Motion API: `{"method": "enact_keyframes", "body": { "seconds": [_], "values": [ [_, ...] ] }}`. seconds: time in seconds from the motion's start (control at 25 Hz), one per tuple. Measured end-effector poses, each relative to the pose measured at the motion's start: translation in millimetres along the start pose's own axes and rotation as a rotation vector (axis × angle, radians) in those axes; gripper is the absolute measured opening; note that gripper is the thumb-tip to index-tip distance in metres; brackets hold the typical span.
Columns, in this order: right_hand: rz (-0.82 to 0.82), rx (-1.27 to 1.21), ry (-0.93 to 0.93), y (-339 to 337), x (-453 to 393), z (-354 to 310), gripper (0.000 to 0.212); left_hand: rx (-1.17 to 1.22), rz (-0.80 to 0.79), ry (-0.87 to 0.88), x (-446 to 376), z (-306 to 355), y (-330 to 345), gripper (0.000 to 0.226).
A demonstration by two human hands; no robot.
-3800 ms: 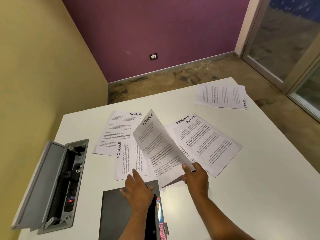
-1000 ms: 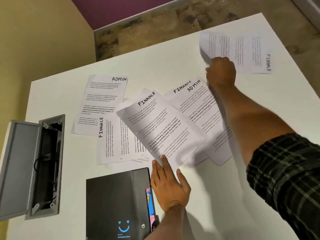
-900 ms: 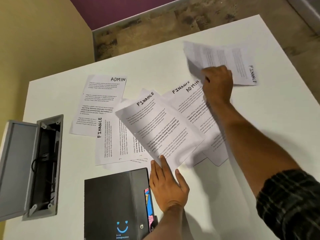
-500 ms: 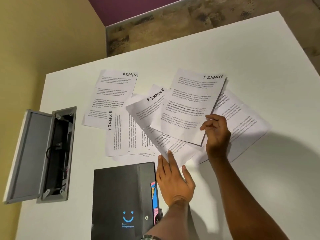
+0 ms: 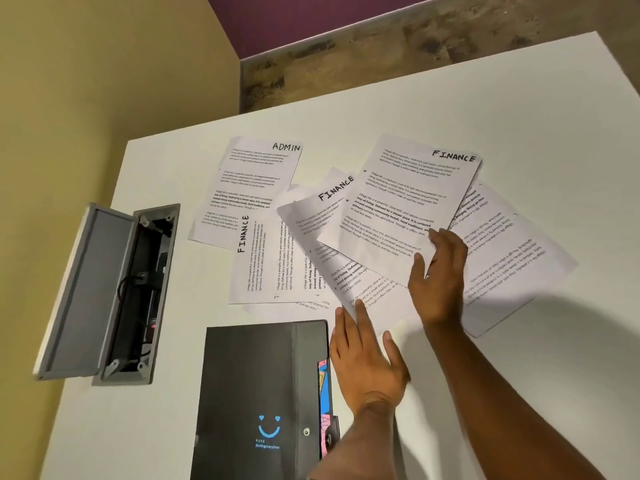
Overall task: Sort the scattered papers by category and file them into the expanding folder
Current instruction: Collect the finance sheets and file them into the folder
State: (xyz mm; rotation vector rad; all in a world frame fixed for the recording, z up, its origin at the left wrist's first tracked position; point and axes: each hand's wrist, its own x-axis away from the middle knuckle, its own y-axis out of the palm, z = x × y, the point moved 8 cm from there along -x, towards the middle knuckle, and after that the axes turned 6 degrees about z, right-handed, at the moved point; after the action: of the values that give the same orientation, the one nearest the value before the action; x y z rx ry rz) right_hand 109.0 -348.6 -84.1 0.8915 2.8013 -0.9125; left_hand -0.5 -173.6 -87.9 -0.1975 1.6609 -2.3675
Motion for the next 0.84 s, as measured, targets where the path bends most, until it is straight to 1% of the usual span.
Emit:
{"method": "enact_keyframes", "body": {
  "seconds": [0.12, 0.28, 0.4, 0.52, 0.6, 0.68, 0.76, 0.8, 0.84],
  "values": [
    [-0.023, 0.002, 0.019, 0.6, 1.4, 0.4, 0.053, -0.001, 0.007, -0.014, -0.5, 0.5, 0.3, 0.067],
    [-0.016, -0.028, 0.024, -5.2, 4.0, -2.0, 0.061, 0.028, 0.015, -0.023, 3.3, -0.4, -3.7, 0.068],
    [0.027, -0.074, 0.097, -12.1, 4.3, 1.4, 0.063, 0.157, 0.064, -0.016, 6.9, -0.8, -11.5, 0.068],
    [0.091, -0.147, 0.129, -18.9, 5.2, -1.8, 0.061, 0.329, 0.096, -0.013, 12.8, -3.7, -21.7, 0.064],
    [0.096, -0.175, 0.159, -21.2, 6.4, -3.7, 0.057, 0.498, 0.083, -0.085, 14.1, -10.1, -29.5, 0.057],
    [0.084, -0.158, 0.134, -22.1, 7.6, -7.3, 0.054, 0.695, 0.077, -0.229, 9.5, -24.0, -32.8, 0.051],
    [0.082, -0.124, 0.066, -22.7, 7.4, -12.2, 0.049, 0.864, 0.151, -0.356, -2.7, -38.0, -42.0, 0.057],
    [0.088, -0.106, 0.038, -22.6, 7.4, -13.3, 0.047, 0.93, 0.186, -0.42, -9.3, -43.4, -46.9, 0.057],
    [0.095, -0.098, 0.019, -22.8, 7.4, -14.2, 0.046, 0.97, 0.213, -0.469, -16.6, -46.4, -54.4, 0.052]
  ]
}}
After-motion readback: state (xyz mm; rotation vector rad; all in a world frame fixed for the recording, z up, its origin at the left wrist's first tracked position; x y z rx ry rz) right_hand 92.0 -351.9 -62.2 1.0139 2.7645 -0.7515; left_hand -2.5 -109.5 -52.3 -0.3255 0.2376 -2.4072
